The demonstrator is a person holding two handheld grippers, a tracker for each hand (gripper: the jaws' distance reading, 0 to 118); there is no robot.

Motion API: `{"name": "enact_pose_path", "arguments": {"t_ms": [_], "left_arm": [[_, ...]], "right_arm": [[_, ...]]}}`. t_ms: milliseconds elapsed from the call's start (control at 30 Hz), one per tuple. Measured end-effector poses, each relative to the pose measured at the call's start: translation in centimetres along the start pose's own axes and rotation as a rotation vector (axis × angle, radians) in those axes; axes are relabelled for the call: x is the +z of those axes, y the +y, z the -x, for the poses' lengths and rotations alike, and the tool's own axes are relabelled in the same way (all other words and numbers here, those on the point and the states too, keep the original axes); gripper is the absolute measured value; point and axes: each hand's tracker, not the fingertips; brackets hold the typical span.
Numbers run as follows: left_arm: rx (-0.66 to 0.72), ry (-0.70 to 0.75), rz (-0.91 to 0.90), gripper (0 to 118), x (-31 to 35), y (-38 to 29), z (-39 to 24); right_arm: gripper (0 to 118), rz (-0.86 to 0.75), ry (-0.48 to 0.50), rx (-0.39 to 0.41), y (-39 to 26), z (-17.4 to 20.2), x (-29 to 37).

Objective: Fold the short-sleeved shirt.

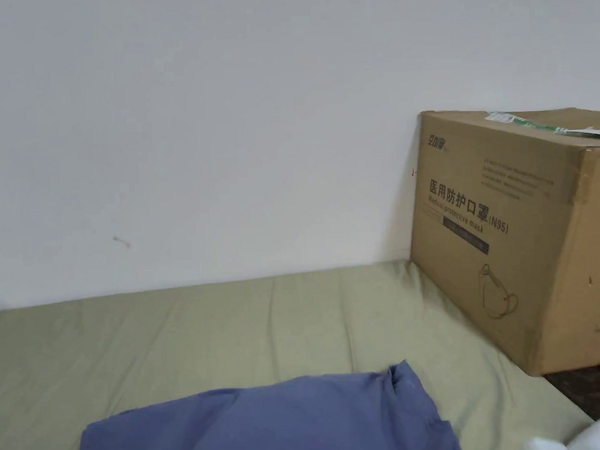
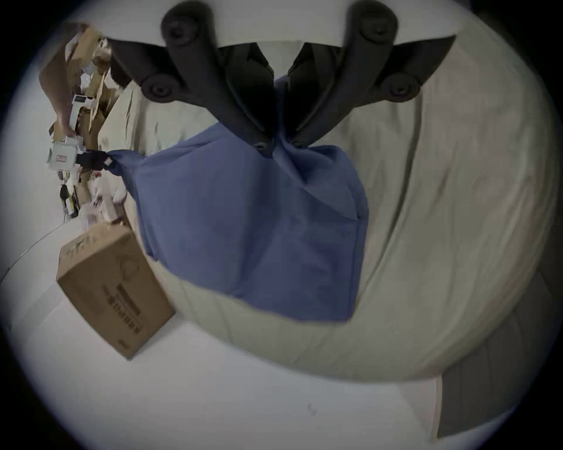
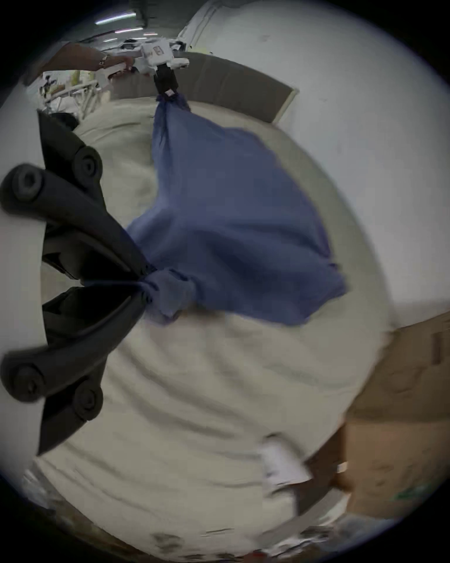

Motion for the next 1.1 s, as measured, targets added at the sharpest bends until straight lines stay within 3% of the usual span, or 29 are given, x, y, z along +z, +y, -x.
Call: {"name": "enact_pose_path", "arguments": {"t_ms": [167,333,500,567,667,733,800,833,900,933,1100], "left_arm": [[0.102,-0.025,0.032,6,4.4,-7.8,3.0],[0.112,-0.057,0.014,6,9.2,-12.6,3.4],[0.087,-0.052,-0.016,6,10.4,-14.0,2.7],[0.089,-0.055,-0.022,6,10.1,-13.7,2.7],[0.114,-0.068,-0.027,8,9.1,-13.2,2.9],[0.126,-0.056,-0.046,32,9.0,-13.0,2.7],[0.129,-0.051,-0.07,70,9.0,-12.8,2.6],[0.136,-0.049,-0.08,81,9.1,-12.7,2.5],[0.171,-0.057,-0.116,111,9.2,-12.6,2.2],[0.173,-0.063,-0.125,118,9.2,-12.5,1.9],[0.158,-0.092,-0.291,118,11.6,-11.4,-0.6]], "right_arm": [[0,0.056,0.039,-0.036,-9.1,-2.7,4.1],[0,0.068,0.032,0.004,-15.7,-1.6,9.1],[0,0.057,0.032,-0.016,-17.2,-0.4,9.5],[0,0.036,-0.023,0.013,-16.4,0.1,8.6],[4,0.013,-0.051,-0.015,-14.9,0.4,6.9],[38,-0.014,-0.047,-0.019,-14.2,1.0,6.4],[99,-0.051,-0.08,0.0,-13.8,1.9,6.3],[112,-0.065,-0.099,0.016,-13.7,2.4,6.4],[115,-0.141,-0.121,0.061,-13.5,3.5,6.9],[115,-0.182,-0.136,0.072,-13.0,3.1,6.5],[115,-0.305,-0.097,0.107,-11.6,5.9,8.3]]}}
